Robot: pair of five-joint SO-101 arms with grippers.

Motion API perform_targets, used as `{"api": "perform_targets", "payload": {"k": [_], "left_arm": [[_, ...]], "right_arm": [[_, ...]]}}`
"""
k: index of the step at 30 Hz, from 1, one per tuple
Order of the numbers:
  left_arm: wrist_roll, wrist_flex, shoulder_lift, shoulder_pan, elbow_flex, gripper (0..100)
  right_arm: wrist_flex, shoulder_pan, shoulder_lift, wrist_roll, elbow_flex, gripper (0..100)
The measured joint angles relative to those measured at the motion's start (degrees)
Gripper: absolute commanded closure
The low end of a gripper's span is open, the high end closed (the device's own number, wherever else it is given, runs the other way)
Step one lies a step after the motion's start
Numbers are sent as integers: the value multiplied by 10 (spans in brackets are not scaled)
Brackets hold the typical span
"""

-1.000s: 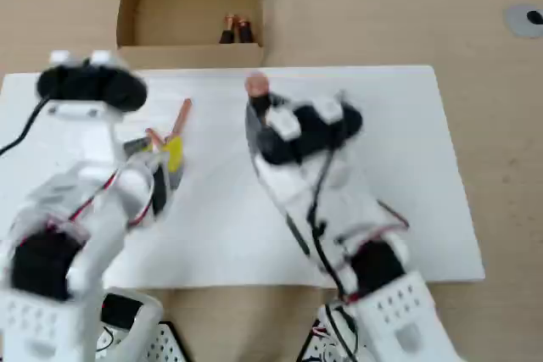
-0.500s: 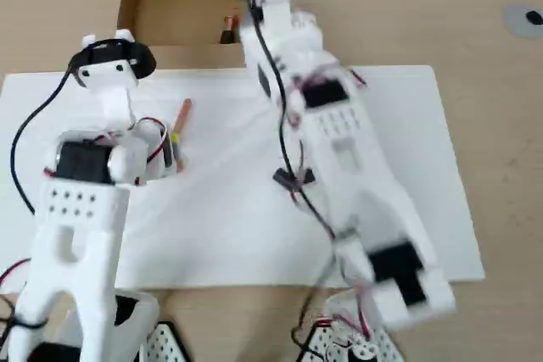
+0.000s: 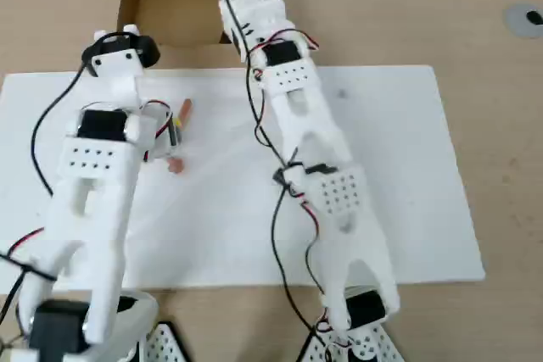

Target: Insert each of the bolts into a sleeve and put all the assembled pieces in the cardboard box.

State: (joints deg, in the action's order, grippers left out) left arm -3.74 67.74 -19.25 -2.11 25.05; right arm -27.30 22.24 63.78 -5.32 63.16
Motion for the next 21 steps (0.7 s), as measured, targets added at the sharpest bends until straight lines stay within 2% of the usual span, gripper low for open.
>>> {"api": "perform_targets", "payload": {"k": [3, 7, 9, 13, 21], "left_arm": [[0, -28, 45, 2, -10, 872], [0, -66, 125, 20, -64, 872], [0, -71, 181, 30, -106, 872], [0, -58, 303, 36, -204, 873], [0, 56, 505, 36, -439, 874]], "right_arm": [[-16, 0, 91, 8, 100, 959], [-47, 0, 153, 9, 171, 793], [-61, 0, 158, 9, 183, 745], [-65, 0, 156, 9, 204, 737], [-93, -15, 157, 9, 209, 737]]}}
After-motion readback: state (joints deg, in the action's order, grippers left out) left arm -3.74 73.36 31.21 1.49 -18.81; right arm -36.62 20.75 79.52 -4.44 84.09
